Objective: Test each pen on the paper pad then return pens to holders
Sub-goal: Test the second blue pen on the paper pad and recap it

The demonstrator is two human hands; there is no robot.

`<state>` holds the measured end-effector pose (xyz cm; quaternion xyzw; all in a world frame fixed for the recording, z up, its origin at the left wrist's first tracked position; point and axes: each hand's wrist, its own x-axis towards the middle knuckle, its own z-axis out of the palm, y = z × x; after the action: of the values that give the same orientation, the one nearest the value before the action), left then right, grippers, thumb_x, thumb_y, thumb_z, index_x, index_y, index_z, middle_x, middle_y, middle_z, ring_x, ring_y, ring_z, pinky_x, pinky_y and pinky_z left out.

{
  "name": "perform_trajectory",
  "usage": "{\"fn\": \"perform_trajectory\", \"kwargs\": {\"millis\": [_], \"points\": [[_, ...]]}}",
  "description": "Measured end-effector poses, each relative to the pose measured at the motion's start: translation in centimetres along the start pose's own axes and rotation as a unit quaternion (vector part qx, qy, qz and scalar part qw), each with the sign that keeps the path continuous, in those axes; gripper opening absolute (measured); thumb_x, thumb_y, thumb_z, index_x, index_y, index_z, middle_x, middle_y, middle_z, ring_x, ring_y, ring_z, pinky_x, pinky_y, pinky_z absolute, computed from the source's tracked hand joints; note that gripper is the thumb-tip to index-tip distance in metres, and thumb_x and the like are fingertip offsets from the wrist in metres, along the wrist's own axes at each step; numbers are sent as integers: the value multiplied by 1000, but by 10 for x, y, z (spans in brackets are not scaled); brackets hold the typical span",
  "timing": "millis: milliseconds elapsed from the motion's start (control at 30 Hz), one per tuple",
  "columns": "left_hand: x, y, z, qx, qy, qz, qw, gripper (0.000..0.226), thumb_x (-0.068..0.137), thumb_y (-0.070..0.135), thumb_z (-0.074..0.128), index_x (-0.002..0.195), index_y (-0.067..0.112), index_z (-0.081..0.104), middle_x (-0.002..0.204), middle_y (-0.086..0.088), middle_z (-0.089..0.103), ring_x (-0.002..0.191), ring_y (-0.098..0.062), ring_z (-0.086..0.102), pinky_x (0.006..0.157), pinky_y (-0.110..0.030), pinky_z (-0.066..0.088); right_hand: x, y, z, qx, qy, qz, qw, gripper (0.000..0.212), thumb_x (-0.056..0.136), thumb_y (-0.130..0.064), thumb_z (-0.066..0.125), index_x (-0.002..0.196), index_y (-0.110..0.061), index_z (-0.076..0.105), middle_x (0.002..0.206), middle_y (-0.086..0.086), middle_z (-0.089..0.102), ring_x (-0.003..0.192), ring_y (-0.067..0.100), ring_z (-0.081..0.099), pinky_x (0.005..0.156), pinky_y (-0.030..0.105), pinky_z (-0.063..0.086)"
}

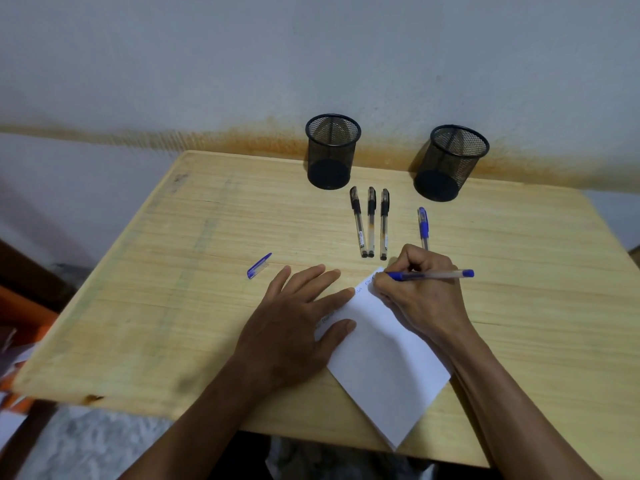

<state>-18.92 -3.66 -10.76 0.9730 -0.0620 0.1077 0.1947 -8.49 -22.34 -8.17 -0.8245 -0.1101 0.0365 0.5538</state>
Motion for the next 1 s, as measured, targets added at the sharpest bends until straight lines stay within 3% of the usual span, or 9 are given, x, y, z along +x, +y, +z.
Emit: {"fn": "perform_trajectory", "kwargs": {"millis": [200,367,433,500,667,833,1000], "points": [[-1,1,1,-5,3,3,1000,48,95,57,43,132,34,62,148,5,53,142,-17,42,118,-53,27,-1,2,-2,8,-11,4,1000,22,70,4,76,63,-2,56,57,16,63,51,31,57,46,52,51],[-1,0,1,-2,1,3,1000,47,96,57,43,133,35,61,149,6,52,143,-16,40,118,-52,26,1,0,-2,36,2,13,999,19,73,8,74,68,5,56,54,11,63,49,20,59,50,37,54],[-1,0,1,-5,2,3,1000,47,95,57,43,133,35,61,149,6,52,143,-16,41,118,-52,26,2,0,-2,17,-2,5,1000,21,71,6,76,66,3,56,56,15,63,52,31,58,49,45,52],[0,0,1,-3,2,3,1000,47,95,58,44,133,35,61,149,6,52,142,-16,41,118,-52,26,1,0,-2,11,-4,8,1000,22,69,5,76,63,2,54,57,19,61,53,32,55,48,48,51],[-1,-1,2,1,9,6,1000,45,95,57,47,132,36,61,147,6,54,142,-15,42,118,-51,27,2,-6,-8,190,-3,63,980,23,77,23,62,69,9,46,57,25,54,49,28,52,55,39,49],[-1,-2,3,8,11,19,1000,46,96,56,47,132,33,63,144,3,56,140,-18,44,116,-52,30,1,-13,-14,264,16,79,961,16,83,22,60,77,11,50,60,21,53,48,24,49,54,34,51],[-1,2,-3,-35,-15,-15,999,58,96,64,33,146,38,46,151,20,45,146,-1,26,122,-39,13,-14,-24,-31,222,68,49,971,12,83,11,70,84,4,60,70,17,70,54,15,62,57,26,56]]}}
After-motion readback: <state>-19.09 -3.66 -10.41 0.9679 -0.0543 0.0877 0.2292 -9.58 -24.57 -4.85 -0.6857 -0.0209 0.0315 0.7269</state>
